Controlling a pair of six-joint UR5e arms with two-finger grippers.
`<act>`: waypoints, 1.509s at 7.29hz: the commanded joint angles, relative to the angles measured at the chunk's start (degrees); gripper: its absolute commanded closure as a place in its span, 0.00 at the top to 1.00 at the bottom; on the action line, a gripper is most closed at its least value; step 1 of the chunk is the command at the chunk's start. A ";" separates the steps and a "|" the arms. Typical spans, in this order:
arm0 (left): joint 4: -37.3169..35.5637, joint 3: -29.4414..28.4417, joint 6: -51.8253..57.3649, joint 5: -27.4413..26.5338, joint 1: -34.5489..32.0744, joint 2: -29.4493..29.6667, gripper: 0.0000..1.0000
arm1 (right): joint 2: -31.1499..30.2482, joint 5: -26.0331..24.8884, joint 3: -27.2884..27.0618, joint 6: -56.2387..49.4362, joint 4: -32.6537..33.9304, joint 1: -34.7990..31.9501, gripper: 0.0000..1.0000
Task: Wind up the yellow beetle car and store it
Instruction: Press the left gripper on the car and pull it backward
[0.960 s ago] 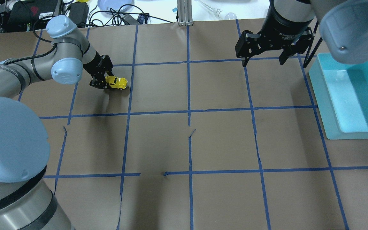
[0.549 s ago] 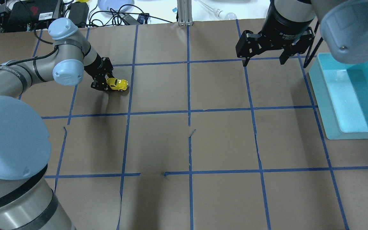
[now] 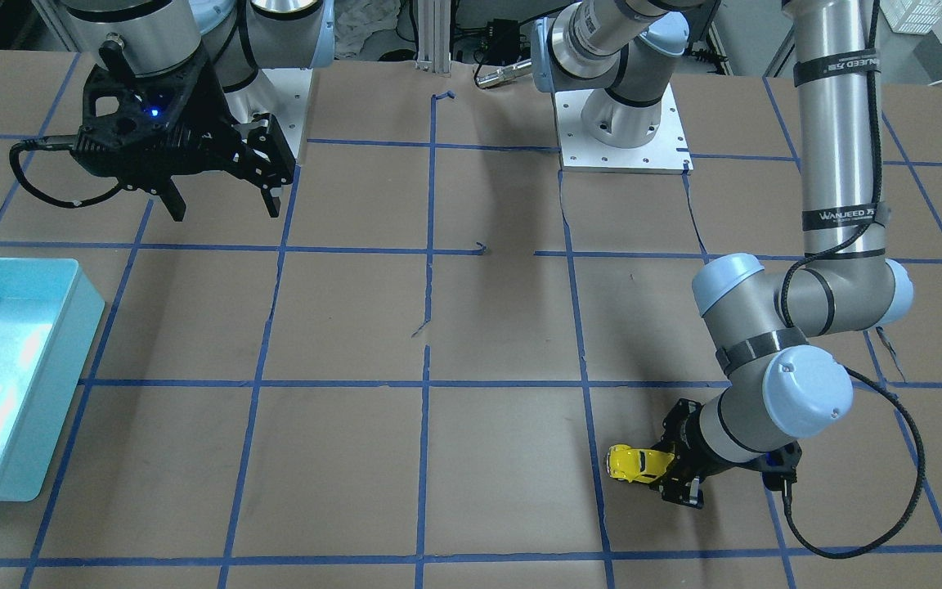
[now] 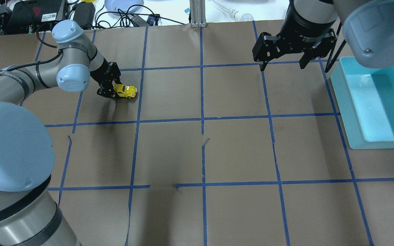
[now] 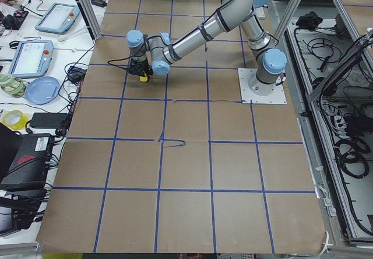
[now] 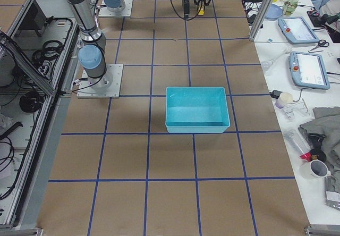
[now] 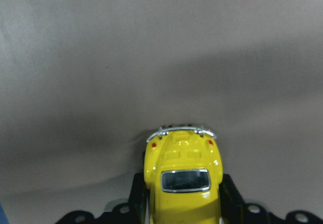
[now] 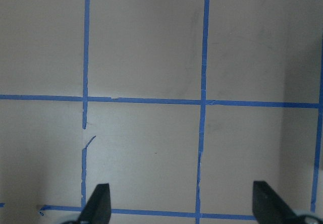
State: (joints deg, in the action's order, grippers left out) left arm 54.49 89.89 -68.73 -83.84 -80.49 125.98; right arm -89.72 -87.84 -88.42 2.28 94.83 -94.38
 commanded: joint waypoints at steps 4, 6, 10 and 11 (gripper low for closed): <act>-0.34 0.02 0.00 -0.18 1.74 0.84 0.00 | -0.01 0.12 0.00 0.09 0.00 -0.10 1.00; -0.35 -0.06 0.17 -0.10 3.14 0.76 0.00 | -0.01 0.03 0.00 0.09 0.00 -0.01 1.00; -0.35 -0.06 0.17 -0.10 3.59 0.85 0.00 | 0.07 0.03 0.00 0.09 0.00 -0.01 1.00; -0.35 0.02 0.00 -0.10 3.68 0.85 0.00 | 0.07 0.03 -0.09 0.09 0.00 -0.01 1.00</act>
State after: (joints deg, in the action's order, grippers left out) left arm 54.13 89.81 -68.59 -83.93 -76.96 126.81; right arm -89.69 -87.77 -88.44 2.37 94.83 -94.40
